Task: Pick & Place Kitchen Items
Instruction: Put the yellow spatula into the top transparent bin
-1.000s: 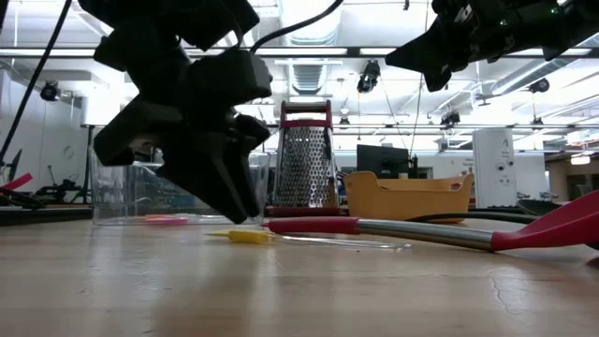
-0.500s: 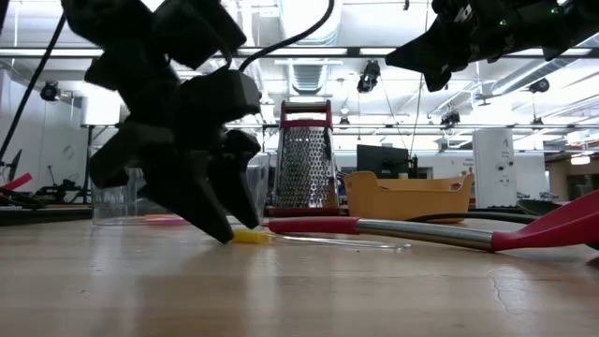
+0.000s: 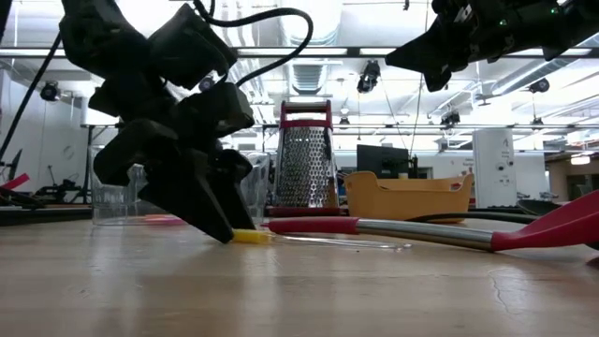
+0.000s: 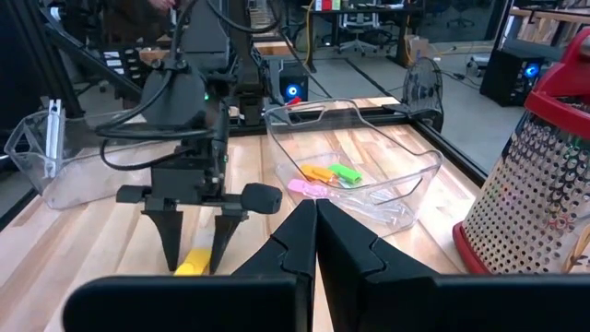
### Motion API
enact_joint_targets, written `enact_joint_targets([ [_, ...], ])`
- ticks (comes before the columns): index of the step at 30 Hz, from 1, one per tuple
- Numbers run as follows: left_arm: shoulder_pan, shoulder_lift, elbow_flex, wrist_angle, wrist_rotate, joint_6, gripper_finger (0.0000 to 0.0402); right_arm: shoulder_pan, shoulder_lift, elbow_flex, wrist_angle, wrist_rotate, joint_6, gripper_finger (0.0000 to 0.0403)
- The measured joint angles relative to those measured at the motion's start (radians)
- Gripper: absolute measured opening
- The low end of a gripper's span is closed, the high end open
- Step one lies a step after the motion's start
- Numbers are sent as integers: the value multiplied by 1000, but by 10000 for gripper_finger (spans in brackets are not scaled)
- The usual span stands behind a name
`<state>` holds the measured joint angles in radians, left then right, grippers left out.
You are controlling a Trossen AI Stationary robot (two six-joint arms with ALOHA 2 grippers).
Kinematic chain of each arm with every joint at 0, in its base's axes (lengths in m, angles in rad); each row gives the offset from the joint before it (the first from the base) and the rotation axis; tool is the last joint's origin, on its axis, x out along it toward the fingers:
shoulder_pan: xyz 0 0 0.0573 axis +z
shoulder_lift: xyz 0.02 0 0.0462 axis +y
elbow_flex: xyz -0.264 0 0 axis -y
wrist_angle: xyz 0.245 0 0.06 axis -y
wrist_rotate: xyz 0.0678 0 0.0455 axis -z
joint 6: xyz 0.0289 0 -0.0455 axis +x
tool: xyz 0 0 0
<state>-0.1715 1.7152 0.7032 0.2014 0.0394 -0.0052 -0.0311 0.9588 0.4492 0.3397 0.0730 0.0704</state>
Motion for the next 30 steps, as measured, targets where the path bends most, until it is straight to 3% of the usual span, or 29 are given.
enact_joint_targets([
  [8, 1, 0, -17, 32, -5, -16, 193, 0, 0, 0, 0, 0, 0, 8],
  [21, 1, 57, -19, 35, 57, -2, 10, 0, 0, 0, 0, 0, 0, 8],
  [30, 1, 67, -19, 39, 53, 6, 3, 0, 0, 0, 0, 0, 0, 8],
])
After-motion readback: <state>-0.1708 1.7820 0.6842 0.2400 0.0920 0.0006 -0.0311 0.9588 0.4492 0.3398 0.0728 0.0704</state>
